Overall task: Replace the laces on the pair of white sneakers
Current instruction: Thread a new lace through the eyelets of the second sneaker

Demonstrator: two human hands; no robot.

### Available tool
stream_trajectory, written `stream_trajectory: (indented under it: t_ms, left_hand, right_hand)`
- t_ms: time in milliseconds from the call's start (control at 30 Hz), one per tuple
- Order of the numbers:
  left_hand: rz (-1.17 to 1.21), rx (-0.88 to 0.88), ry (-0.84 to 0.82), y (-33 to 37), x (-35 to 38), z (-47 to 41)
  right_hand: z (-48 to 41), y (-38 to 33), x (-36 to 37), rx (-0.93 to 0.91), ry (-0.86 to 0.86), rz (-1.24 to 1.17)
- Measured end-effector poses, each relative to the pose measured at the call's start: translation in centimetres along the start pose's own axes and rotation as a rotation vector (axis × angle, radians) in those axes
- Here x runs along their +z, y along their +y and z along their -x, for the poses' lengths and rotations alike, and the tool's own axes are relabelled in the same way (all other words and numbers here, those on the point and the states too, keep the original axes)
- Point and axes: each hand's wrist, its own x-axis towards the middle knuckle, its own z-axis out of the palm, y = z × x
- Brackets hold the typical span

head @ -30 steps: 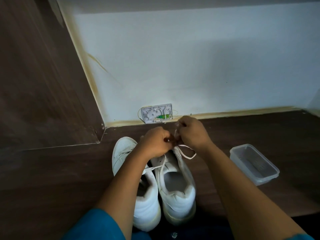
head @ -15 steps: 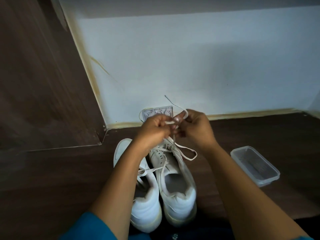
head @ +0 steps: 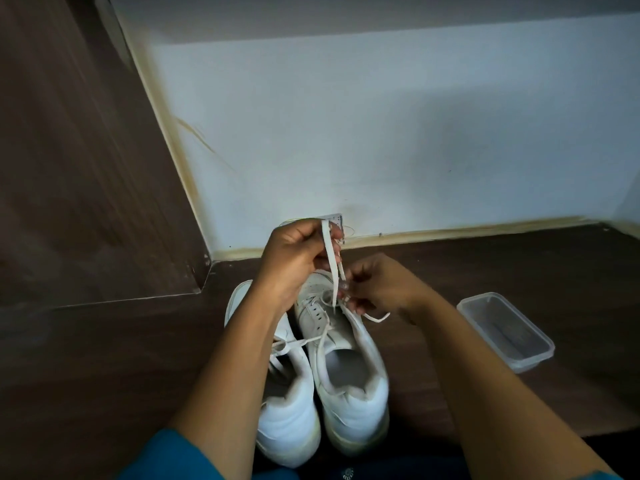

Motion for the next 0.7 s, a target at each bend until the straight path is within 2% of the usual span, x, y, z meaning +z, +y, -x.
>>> stream_trajectory:
  t_ms: [67, 167, 267, 433, 500, 600, 633, 700]
  left_hand:
    - [-0.093, -0.028, -0.010, -0.1, -0.2, 0.0]
    - [-0.486, -0.159, -0.106, -1.3, -0.8, -0.1]
    - [-0.708, -0.238, -0.319, -2.7, -0.9, 0.0]
    - [-0.580, -0.237, -0.202, -2.9, -0.2, -0.2]
    - [-0.501, -0.227, -0.174, -2.6, -0.2, -0.1]
    - [-0.413, -0.224, -0.215, -2.1, -0.2, 0.1]
    - [-0.374, -0.222, -0.240, -1.8, -0.3, 0.2]
    - [-0.329, -0.210, -0.258, -1.3, -0.3, 0.2]
  right_hand:
    - [-0.5, -0.3, 0.3, -0.068, 0.199, -0.102]
    - [-0.9, -1.3, 0.0, -0.230, 0.430, -0.328]
    - [-0.7, -1.5, 0.3, -0.296, 0.421, -0.321]
    - [-0.7, -1.2, 0.2, -0.204, 0.404, -0.276]
    - [-1.1, -0.2, -0.4, -0.108, 0.414, -0.107]
    - [-1.3, 1.4, -0.3, -0.005, 0.278, 0.649]
    - [-1.4, 1.8, 0.0, -0.027, 0.208, 0.765]
    - [-1.7, 2.7, 0.7, -0.126, 0.089, 0.752]
